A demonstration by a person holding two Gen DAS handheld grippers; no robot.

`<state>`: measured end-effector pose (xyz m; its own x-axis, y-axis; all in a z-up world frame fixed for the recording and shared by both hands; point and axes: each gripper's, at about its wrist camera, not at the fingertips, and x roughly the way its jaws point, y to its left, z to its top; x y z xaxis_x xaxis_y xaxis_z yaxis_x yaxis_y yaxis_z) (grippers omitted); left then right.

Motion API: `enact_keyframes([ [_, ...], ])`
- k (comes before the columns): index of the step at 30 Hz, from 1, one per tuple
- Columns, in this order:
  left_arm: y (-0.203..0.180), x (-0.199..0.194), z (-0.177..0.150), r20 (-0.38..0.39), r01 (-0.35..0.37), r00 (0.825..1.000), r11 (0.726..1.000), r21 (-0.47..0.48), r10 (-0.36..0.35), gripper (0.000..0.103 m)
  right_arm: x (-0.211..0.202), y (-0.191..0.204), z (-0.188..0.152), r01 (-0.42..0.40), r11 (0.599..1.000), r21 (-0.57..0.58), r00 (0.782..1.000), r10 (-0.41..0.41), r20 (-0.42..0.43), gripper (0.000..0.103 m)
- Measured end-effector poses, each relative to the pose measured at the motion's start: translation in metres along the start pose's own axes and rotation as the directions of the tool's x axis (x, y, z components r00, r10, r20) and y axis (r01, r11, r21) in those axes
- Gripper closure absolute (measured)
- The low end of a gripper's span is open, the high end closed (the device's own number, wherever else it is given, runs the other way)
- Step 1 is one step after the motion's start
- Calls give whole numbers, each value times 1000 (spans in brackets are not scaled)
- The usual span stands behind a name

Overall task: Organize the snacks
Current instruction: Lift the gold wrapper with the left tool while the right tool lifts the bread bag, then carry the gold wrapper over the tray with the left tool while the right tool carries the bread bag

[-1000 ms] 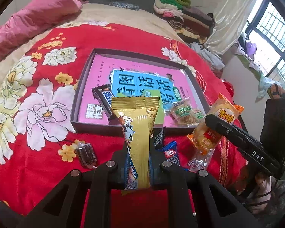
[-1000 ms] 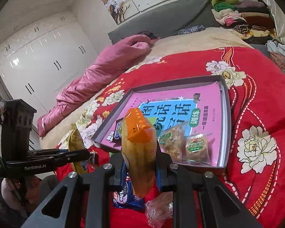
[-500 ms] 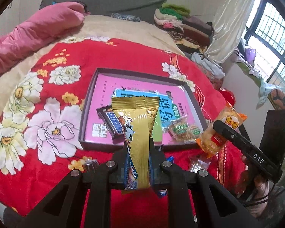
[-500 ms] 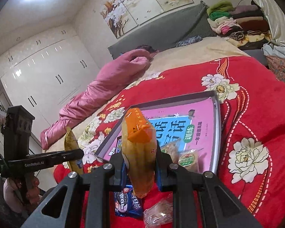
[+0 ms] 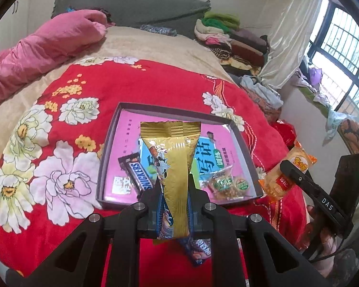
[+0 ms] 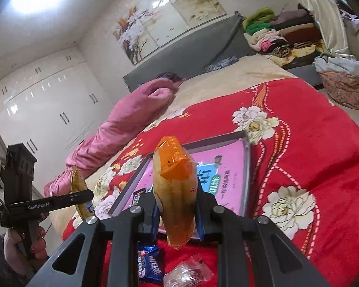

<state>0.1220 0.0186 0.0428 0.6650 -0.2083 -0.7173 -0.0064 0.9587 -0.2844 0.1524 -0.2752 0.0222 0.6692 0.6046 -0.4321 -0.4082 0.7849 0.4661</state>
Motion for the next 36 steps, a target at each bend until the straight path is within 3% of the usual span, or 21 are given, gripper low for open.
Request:
enact_keyframes([
  [22, -15, 43, 17, -12, -16, 1000, 1000, 23, 16, 87, -7, -16, 7, 101, 995, 24, 993, -102, 55, 79],
  [36, -26, 79, 11, -53, -24, 998, 998, 65, 28, 87, 14, -15, 3, 176, 984, 0, 984, -176, 27, 79],
])
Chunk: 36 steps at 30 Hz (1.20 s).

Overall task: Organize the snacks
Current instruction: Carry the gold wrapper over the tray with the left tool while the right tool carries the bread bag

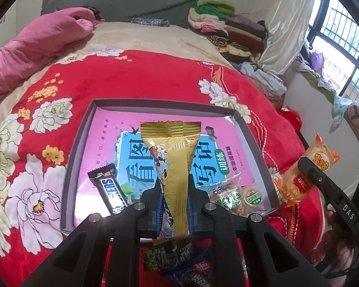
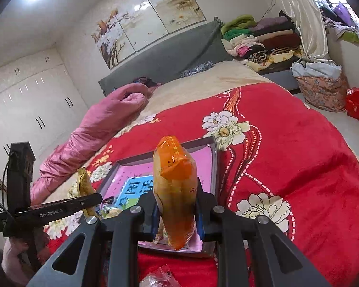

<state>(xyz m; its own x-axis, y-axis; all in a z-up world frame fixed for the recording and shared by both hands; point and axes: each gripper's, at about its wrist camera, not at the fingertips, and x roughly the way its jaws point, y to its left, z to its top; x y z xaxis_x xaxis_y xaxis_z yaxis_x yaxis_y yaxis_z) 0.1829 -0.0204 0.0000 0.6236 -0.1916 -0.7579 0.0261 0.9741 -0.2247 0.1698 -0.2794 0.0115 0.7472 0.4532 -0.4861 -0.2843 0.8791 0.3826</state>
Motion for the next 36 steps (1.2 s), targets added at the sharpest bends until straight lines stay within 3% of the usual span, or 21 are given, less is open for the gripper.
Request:
enact_keyframes([
  [12, 0, 13, -4, -23, -14, 1000, 1000, 8, 15, 87, 17, 2, -8, 86, 996, -38, 996, -87, -33, 79],
  [22, 3, 21, -9, -40, -24, 999, 1000, 3, 24, 87, 33, -5, -11, 112, 993, -22, 991, -113, -78, 79],
  [30, 6, 24, -10, -50, -28, 998, 1000, -3, 28, 87, 47, -11, -16, 86, 996, 7, 989, -84, -123, 79],
  [36, 6, 26, -10, -56, -30, 998, 1000, -3, 30, 87, 53, -8, -18, 21, 999, 26, 989, -17, -146, 79],
])
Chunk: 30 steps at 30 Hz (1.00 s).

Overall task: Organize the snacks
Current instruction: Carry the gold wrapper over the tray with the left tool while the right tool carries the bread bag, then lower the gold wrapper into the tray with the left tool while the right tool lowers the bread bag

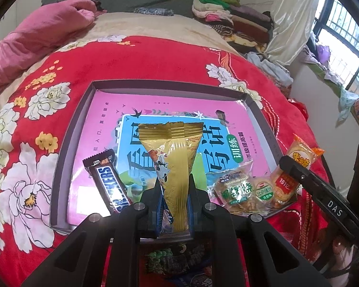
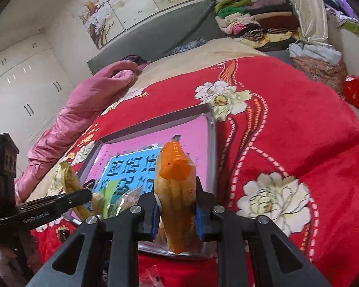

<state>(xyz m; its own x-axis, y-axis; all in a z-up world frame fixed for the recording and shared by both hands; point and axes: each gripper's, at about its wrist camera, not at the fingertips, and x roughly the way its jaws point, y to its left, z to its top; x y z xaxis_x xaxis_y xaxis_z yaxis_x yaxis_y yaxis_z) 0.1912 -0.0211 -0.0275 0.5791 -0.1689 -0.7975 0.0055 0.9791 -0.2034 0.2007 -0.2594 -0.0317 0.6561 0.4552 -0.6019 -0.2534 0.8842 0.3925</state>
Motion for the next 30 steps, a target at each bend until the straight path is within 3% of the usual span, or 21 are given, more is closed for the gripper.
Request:
enact_keyframes([
  [8, 2, 2, -1, -5, -4, 1000, 1000, -5, 4, 87, 13, 3, -4, -125, 991, 44, 991, 127, -47, 78],
  [20, 4, 2, 0, -6, -5, 1000, 1000, -9, 5, 87, 18, 1, -1, -51, 999, 20, 997, 51, -50, 77],
  [28, 6, 2, 0, -9, -7, 1000, 1000, -15, 7, 87, 13, -2, 2, -16, 1000, 20, 999, 16, -35, 67],
  [30, 7, 1, 0, -10, -8, 1000, 1000, -18, 8, 87, 11, -2, 3, 1, 1000, 15, 999, -1, -33, 60],
])
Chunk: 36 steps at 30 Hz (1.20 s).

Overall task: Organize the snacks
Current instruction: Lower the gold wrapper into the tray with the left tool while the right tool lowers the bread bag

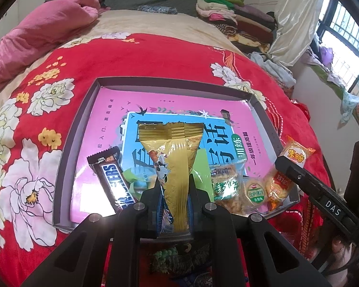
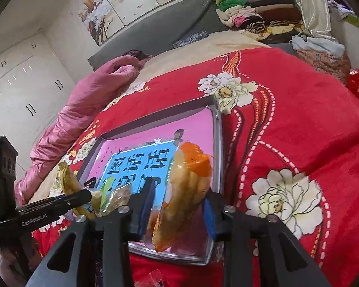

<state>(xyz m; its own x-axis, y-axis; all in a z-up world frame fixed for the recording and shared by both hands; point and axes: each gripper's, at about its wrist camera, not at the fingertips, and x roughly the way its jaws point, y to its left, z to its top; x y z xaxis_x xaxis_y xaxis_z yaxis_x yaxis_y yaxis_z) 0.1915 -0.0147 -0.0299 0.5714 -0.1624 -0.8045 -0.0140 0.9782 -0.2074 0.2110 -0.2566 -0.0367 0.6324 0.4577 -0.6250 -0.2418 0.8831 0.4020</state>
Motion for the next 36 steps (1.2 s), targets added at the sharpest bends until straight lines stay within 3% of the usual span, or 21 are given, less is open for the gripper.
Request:
enact_keyframes([
  [15, 0, -7, 0, 10, 1, 1000, 1000, -2, -1, 85, -35, -12, 3, 58, 997, 56, 994, -62, 85, 57],
  [25, -2, -7, 0, 4, -9, 1000, 1000, -6, 9, 79, -23, -4, 3, 38, 999, 19, 998, -39, 58, 57],
  [36, -5, -7, -1, -2, -9, 1000, 1000, 2, 9, 64, 1, 5, -4, -14, 1000, -17, 1000, 14, -7, 53],
])
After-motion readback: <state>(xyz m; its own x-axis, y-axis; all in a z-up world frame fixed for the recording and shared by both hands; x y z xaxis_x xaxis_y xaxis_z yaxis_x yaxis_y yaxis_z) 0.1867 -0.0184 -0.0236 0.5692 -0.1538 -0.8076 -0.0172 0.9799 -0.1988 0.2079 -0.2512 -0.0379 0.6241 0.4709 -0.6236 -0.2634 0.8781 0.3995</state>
